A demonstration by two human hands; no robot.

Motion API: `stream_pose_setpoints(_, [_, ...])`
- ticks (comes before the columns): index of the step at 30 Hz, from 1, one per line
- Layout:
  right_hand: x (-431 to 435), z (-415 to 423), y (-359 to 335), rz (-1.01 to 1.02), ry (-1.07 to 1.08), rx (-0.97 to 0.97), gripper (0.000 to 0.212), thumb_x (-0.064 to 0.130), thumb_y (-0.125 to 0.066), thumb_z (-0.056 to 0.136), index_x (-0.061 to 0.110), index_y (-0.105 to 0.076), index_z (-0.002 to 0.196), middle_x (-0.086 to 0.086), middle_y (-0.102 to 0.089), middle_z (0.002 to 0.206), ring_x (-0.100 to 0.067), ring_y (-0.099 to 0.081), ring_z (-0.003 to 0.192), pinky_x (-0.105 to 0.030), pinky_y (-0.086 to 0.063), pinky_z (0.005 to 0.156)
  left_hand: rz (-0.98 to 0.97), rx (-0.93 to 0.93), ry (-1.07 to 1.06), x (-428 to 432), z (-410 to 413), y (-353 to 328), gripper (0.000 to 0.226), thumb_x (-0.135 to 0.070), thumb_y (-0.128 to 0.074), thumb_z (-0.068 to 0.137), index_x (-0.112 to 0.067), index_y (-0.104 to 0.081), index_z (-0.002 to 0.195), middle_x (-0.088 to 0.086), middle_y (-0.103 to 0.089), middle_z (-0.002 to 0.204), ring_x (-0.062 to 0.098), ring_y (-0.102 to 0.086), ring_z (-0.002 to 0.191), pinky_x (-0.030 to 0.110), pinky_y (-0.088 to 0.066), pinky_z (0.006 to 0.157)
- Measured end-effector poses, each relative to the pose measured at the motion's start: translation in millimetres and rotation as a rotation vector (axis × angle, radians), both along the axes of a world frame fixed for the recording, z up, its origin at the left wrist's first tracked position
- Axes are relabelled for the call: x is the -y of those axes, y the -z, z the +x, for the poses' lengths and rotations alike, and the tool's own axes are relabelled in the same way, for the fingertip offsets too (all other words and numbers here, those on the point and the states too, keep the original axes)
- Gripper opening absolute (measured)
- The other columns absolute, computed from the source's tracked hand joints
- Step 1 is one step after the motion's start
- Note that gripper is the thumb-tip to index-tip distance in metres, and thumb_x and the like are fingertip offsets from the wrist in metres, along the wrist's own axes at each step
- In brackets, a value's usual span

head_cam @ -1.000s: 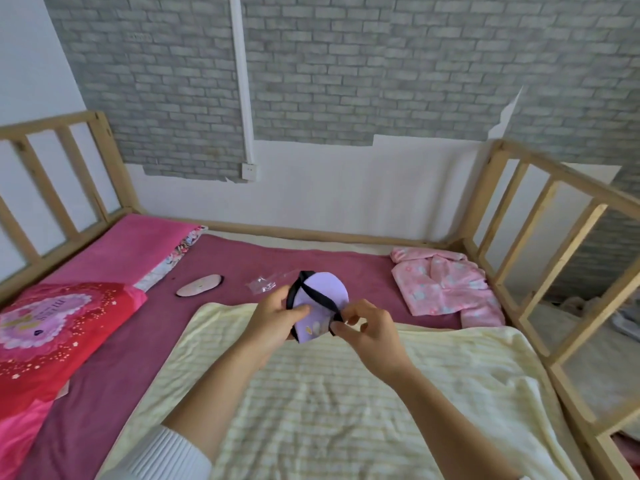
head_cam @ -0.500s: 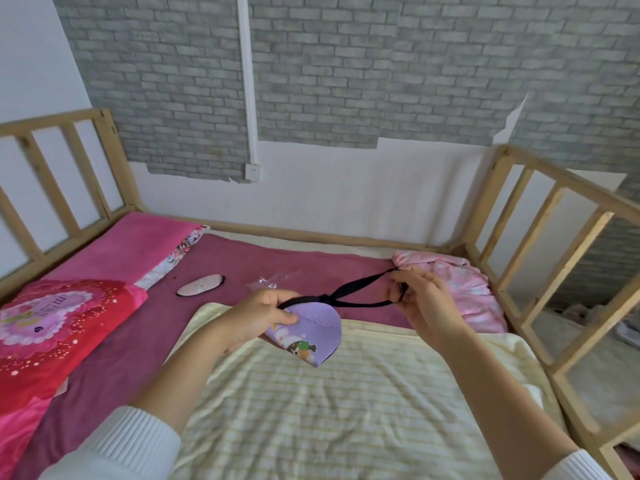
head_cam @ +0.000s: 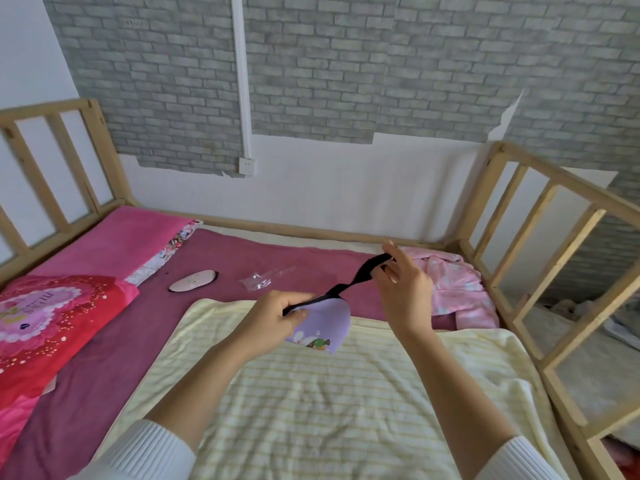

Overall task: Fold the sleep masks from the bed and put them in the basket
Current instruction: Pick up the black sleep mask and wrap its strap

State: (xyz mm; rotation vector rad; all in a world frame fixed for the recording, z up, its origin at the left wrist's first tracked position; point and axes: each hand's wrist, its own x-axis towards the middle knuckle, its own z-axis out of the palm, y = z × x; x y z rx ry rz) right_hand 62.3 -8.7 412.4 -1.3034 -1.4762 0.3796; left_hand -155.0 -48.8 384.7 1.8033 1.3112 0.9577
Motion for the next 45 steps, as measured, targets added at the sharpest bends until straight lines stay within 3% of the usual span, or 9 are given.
stream_pose_setpoints(4, [4, -15, -1, -0.176, -0.166, -0.229, 0.048, 0.048, -0.066, 0.071, 0.014, -0.064, 0.105, 0.001, -0.075, 0.090, -0.015, -0.070, 0.089, -0.030, -0.055, 0.075, 0.014, 0.255, -0.112, 3, 14, -5, 0.037, -0.003, -0.054, 0.090, -0.035, -0.072, 0.100, -0.018, -0.075, 0.089, -0.004, -0.065, 0.084, 0.012, -0.048, 0.077])
stream_pose_setpoints(10, [15, -44, 6, -0.238, -0.285, -0.423, 0.061, 0.063, -0.067, 0.066, 0.027, -0.058, 0.115, 0.011, -0.069, 0.104, 0.005, -0.063, 0.097, -0.016, -0.049, 0.076, -0.150, 0.576, -0.257, 6, 43, -4, 0.028, -0.012, -0.060, 0.087, -0.030, -0.071, 0.106, 0.003, -0.076, 0.104, 0.025, -0.070, 0.100, 0.047, -0.056, 0.088])
stream_pose_setpoints(15, [18, -43, 9, -0.283, -0.347, -0.352, 0.042, 0.058, -0.069, 0.066, 0.044, -0.058, 0.104, 0.014, -0.069, 0.109, 0.006, -0.062, 0.103, -0.012, -0.050, 0.075, -0.036, 0.433, -0.167, 3, 40, -18, 0.065, -0.027, -0.075, 0.074, -0.048, -0.047, 0.130, -0.025, -0.059, 0.127, -0.010, -0.052, 0.118, 0.014, -0.046, 0.090])
stream_pose_setpoints(20, [21, -44, 11, -0.257, -0.450, -0.386, 0.047, 0.045, -0.072, 0.073, 0.026, -0.062, 0.115, 0.009, -0.072, 0.110, -0.004, -0.065, 0.106, -0.020, -0.053, 0.079, 0.123, 0.315, -0.080, -1, 30, -35, 0.036, 0.000, -0.056, 0.083, -0.024, -0.069, 0.107, -0.016, -0.072, 0.105, -0.007, -0.062, 0.102, 0.003, -0.043, 0.083])
stream_pose_setpoints(26, [38, -73, 22, -0.156, -0.194, -0.659, 0.006, 0.016, -0.065, 0.088, 0.019, -0.067, 0.093, 0.009, -0.075, 0.074, -0.002, -0.067, 0.066, -0.015, -0.051, 0.061, 0.125, 0.623, -0.502, -5, 25, -22, 0.019, -0.012, -0.064, 0.084, -0.029, -0.071, 0.079, -0.025, -0.072, 0.076, -0.009, -0.064, 0.074, 0.003, -0.045, 0.065])
stream_pose_setpoints(30, [57, -99, 23, -0.182, -0.113, -0.839, 0.021, 0.029, -0.067, 0.086, 0.012, -0.068, 0.074, 0.008, -0.075, 0.069, 0.000, -0.067, 0.065, -0.007, -0.047, 0.060, 0.125, 0.874, -0.723, -7, 22, -24, 0.015, -0.020, -0.067, 0.084, -0.032, -0.071, 0.076, -0.025, -0.071, 0.069, -0.009, -0.061, 0.067, 0.006, -0.047, 0.063])
stream_pose_setpoints(35, [73, -104, 28, -0.344, -0.315, -0.532, 0.011, 0.022, -0.069, 0.084, 0.021, -0.076, 0.077, 0.012, -0.075, 0.083, -0.005, -0.067, 0.086, -0.027, -0.047, 0.085, 0.085, 1.002, -0.808, 2, -5, -38, 0.012, -0.021, -0.066, 0.086, -0.030, -0.071, 0.081, -0.019, -0.071, 0.078, 0.003, -0.065, 0.082, 0.022, -0.052, 0.081])
stream_pose_setpoints(39, [66, -102, 16, -0.434, -0.528, -0.472, 0.025, 0.024, -0.057, 0.073, 0.017, -0.076, 0.087, 0.004, -0.070, 0.107, -0.008, -0.062, 0.101, -0.026, -0.045, 0.084, 0.068, 0.979, -0.881, 31, -18, -31, 0.019, -0.012, -0.061, 0.086, -0.027, -0.071, 0.089, -0.010, -0.071, 0.093, 0.016, -0.063, 0.096, 0.035, -0.049, 0.091])
stream_pose_setpoints(45, [64, -145, 4, -0.570, -0.797, -0.361, 0.015, 0.011, -0.063, 0.076, -0.001, -0.063, 0.066, -0.009, -0.059, 0.066, -0.021, -0.052, 0.068, -0.033, -0.043, 0.071, -0.045, 0.971, -0.829, 87, -60, -20, 0.031, -0.003, -0.047, 0.087, -0.006, -0.063, 0.113, 0.003, -0.069, 0.094, 0.020, -0.062, 0.093, 0.022, -0.055, 0.072])
